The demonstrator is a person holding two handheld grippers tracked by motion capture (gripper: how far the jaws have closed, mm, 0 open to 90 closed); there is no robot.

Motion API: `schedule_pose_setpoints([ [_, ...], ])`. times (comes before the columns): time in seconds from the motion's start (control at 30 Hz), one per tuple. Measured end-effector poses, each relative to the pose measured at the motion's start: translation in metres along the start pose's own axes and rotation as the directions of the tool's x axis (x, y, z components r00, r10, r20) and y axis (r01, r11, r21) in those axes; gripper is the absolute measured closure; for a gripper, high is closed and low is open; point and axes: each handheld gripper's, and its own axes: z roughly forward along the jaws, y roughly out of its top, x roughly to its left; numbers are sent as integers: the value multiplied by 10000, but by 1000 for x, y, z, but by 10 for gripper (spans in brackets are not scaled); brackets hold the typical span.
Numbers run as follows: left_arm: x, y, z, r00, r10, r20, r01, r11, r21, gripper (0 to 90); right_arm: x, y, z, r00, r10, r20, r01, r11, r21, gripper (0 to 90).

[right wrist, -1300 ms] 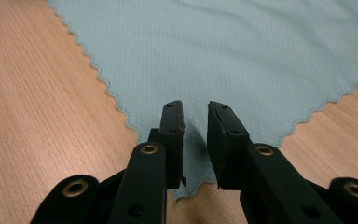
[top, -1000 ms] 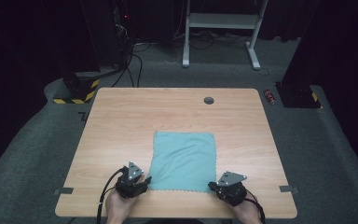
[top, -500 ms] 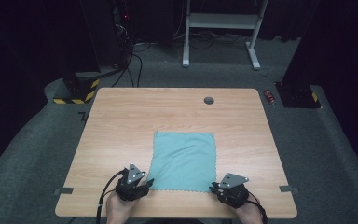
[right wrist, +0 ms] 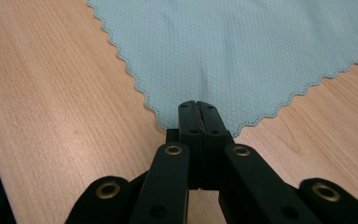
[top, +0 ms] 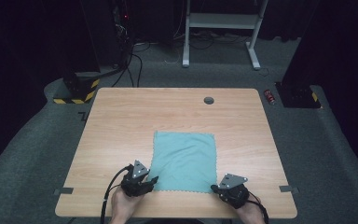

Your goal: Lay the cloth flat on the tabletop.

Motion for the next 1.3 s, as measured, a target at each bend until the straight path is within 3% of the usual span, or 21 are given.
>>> schedule_pose_setpoints([
  [0.13, -1, -7, 1, 10000, 23, -30, -22, 9999, 135, 530, -2, -2, -2, 10000, -36, -86, 36, 10000, 31, 900],
  [0.3, 4, -16, -10, 9996, -190, -191, 195, 9995, 263, 534, -4, -2, -3, 9997, -57, -253, 59, 9999, 102, 893],
  [0.43, 8, -23, -19, 9988, -349, -353, 354, 9993, 130, 534, -7, -1, -6, 9993, 323, -201, -330, 9988, -365, 821],
  [0.53, 11, -18, -21, 9984, -497, -270, 492, 9986, -187, 531, -12, 4, -4, 9976, 685, -77, -689, 9945, -794, 771],
  [0.73, 13, 1, 1, 9995, -285, 139, 292, 9981, -540, 495, -18, 17, 17, 9924, 1232, 83, -1214, 9860, -1139, 719],
  [0.9, 21, 11, 20, 9989, -478, -20, 476, 9973, -564, 494, -24, 21, 30, 9883, 1524, 118, -1501, 9821, -1136, 705],
  [1.07, 30, 16, 26, 9971, -537, -533, 492, 9955, -815, 467, -25, 19, 33, 9860, 1628, 365, -1578, 9810, -1129, 667],
  [1.17, 37, 19, 30, 9949, -824, -582, 776, 9937, -806, 459, -26, 19, 34, 9871, 1544, 422, -1489, 9826, -1106, 638],
  [1.3, 42, 21, 33, 9941, -794, -746, 738, 9945, -745, 452, -24, 19, 34, 9887, 1433, 448, -1377, 9845, -1090, 623],
])
